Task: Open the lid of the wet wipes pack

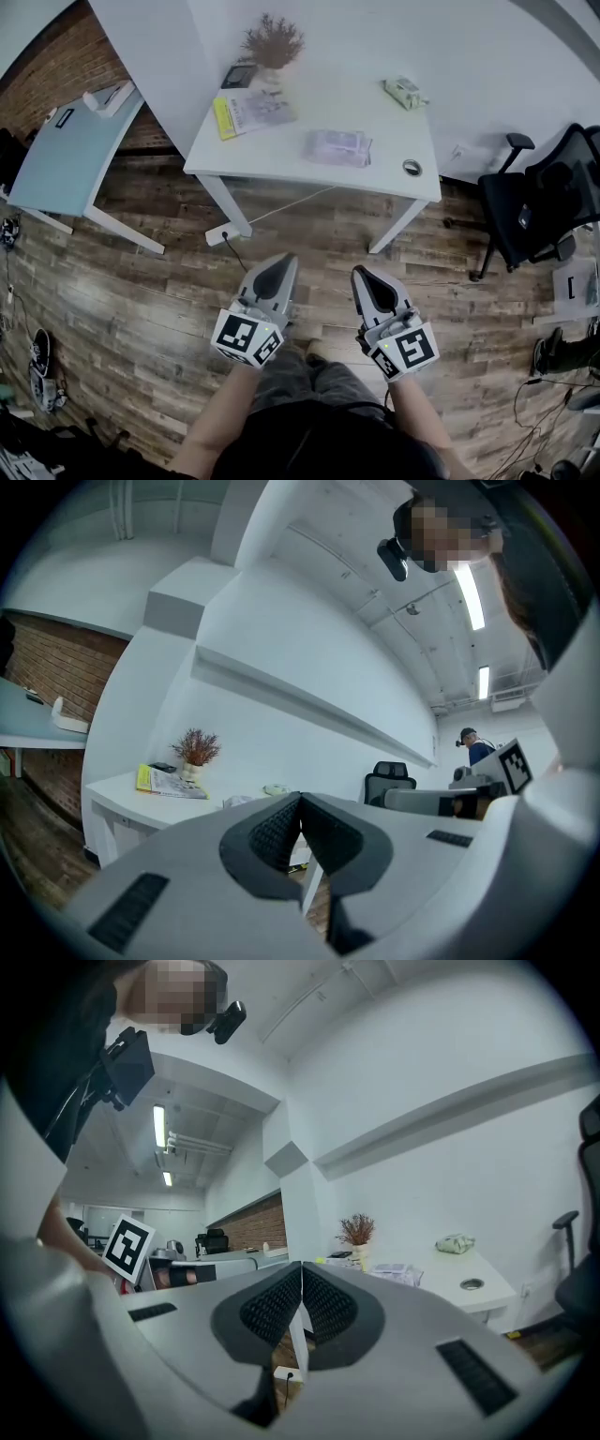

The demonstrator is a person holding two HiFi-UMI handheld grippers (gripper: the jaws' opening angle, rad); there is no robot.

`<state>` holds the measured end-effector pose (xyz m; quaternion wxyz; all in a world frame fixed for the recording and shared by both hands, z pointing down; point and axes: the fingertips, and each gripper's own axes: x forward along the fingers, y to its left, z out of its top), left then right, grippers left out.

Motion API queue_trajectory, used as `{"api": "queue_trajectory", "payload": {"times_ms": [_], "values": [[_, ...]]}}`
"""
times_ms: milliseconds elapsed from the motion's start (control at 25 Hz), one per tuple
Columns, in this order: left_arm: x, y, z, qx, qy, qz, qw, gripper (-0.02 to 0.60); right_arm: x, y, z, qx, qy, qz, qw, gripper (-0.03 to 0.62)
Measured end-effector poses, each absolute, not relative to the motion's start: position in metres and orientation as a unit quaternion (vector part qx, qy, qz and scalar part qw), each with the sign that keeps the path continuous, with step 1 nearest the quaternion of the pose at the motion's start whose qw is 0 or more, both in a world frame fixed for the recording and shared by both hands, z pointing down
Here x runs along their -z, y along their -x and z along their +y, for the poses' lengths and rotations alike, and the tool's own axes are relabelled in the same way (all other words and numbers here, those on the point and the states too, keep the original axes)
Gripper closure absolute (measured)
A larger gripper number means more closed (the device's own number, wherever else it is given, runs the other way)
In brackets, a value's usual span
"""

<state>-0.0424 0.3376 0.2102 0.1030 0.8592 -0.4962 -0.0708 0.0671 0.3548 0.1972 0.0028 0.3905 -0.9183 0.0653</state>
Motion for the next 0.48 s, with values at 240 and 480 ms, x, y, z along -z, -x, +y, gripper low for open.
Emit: {"api": "queue_trajectory", "payload": {"times_ms": [240,480], "values": [[-0.219,0.049,0.318,0.065,-0.854,-0.505,0.108,0.568,-0.207,-0.057,0.337,-0.078,-0.374,-0.924,0.007,0.574],[-0.230,0.042,0.281,0.060,-0.864,-0.487,0.112,0.568,-0.216,-0.045,0.304,-0.080,-0.363,-0.928,0.013,0.574]]}}
